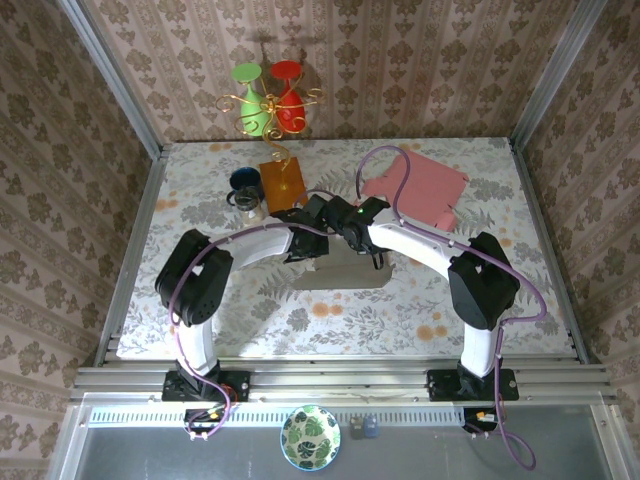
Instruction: Fold the paper box
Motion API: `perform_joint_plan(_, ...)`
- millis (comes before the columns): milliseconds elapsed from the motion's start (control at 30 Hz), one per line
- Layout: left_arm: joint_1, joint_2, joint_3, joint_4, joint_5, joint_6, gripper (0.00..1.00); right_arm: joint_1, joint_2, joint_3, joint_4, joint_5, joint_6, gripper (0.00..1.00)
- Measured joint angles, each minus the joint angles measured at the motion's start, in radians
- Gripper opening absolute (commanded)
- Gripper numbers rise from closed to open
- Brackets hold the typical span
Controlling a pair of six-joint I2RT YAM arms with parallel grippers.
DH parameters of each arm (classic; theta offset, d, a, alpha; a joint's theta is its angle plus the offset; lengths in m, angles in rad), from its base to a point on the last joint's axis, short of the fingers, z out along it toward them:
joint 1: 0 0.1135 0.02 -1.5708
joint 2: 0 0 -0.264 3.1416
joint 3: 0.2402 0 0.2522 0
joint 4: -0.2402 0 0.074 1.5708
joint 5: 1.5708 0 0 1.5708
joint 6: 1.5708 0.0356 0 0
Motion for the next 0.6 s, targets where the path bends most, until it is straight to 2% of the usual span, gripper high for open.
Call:
perform_joint_plan(133,0.000,-0.008,-0.007,0.001,-0.014,0.000,0.26,0.002,0.000,0.000,0.002,-0.002,0.000,0.00)
perform_joint_plan(300,0.002,-0.050,-0.050,0.002,-0.050,0.012,0.45,0.006,0.000,-0.003,0.007,0.003,0.000,0.00)
perform_joint_plan(433,0.004,-0.084,-0.087,0.012,-0.050,0.029,0.54,0.006,0.000,-0.006,0.009,0.008,0.000,0.00)
perform_joint_plan(600,0.007,-0.114,-0.123,0.030,-0.012,0.039,0.57,0.002,0.000,-0.006,0.012,0.009,0.000,0.00)
